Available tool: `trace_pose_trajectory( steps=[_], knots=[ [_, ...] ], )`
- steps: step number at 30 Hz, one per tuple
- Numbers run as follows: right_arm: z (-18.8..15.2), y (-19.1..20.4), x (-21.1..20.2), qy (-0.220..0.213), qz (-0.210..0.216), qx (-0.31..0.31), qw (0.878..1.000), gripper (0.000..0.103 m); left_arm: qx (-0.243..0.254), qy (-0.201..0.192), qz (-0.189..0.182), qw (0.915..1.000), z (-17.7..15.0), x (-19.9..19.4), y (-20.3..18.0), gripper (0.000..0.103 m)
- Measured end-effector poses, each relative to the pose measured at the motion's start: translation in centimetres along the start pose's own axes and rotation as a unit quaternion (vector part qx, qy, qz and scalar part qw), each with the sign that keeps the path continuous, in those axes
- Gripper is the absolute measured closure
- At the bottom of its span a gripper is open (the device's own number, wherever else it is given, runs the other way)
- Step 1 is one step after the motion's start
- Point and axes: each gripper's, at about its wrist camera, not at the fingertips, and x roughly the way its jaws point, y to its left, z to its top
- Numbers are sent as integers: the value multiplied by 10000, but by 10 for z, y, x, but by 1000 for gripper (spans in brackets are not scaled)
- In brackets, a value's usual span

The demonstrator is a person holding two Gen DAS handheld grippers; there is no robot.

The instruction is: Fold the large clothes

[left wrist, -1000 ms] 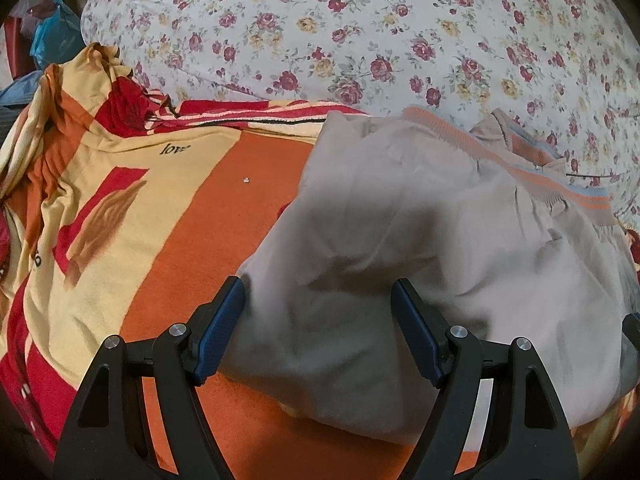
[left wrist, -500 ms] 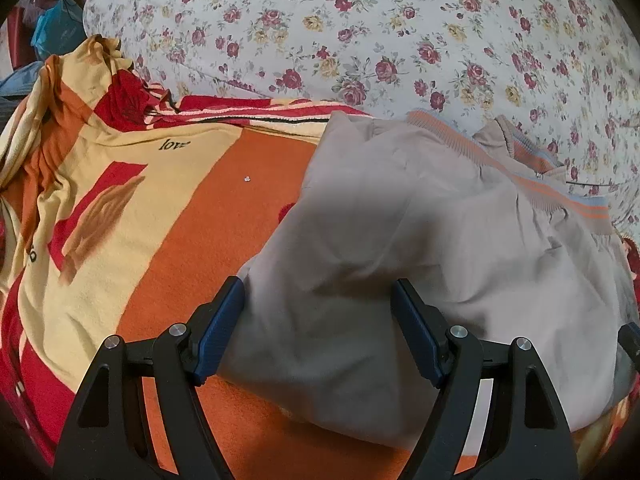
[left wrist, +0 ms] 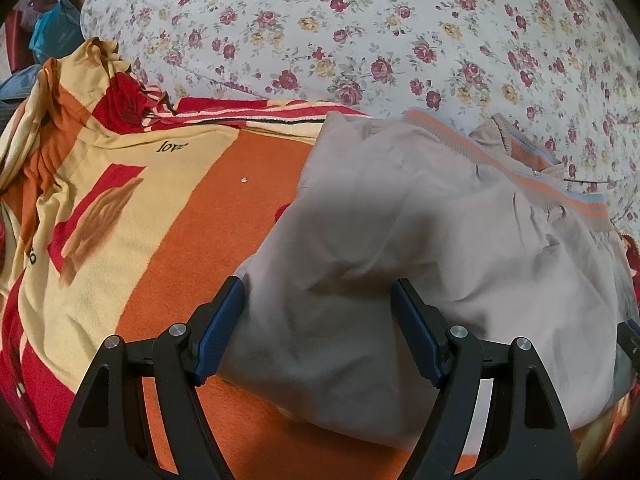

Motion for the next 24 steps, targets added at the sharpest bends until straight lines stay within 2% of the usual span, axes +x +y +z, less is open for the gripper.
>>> trace_pose_trajectory(
  steps=[7, 11, 14, 18, 24],
  knots=[
    [0, 2, 0, -16, -52, -38, 10000, 21, 51, -59, -144, 9999, 2, -2, -1, 27],
    [1, 5, -2, -51, -1, -116, 9999, 22, -222, -53, -679, 9974, 17, -4, 15, 27],
    [1, 5, -1, -24, 74, -67, 9999, 21, -464, 141, -1016, 9936, 28, 3, 27, 26],
    [2, 2, -2, -28, 176, 32, 9998, 22, -666, 461, -1206, 9894, 35, 22, 40, 25],
    [14, 10, -3, -190, 163, -205, 9995, 22, -470, 732, -1321, 9874, 34, 48, 33, 24]
  ],
)
